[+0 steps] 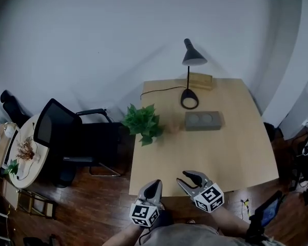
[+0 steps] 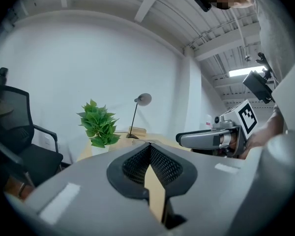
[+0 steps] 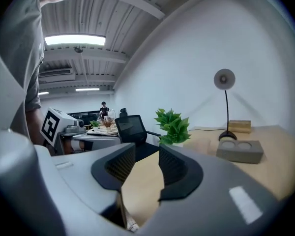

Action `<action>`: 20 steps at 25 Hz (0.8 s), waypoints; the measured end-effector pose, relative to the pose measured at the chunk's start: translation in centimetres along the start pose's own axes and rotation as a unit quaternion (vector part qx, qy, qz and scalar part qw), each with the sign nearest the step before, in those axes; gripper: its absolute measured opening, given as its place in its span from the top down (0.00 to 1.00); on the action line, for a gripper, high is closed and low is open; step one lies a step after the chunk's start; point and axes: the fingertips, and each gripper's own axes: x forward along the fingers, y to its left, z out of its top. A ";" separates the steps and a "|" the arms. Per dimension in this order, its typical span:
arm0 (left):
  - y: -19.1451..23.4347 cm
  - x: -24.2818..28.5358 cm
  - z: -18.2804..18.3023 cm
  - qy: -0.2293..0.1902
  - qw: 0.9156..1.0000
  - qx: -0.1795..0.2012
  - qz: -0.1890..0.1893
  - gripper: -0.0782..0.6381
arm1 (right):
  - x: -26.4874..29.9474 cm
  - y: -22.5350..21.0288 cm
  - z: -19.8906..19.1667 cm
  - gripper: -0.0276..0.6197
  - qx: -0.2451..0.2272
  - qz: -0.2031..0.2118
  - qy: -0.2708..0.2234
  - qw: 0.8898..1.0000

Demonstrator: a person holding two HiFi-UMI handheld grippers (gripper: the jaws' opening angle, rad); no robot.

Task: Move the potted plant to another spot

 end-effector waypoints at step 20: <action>-10.8 -5.7 -0.4 0.000 0.999 -0.038 -0.035 0.90 | -14.3 4.6 -3.8 0.95 0.025 -0.097 0.002 0.995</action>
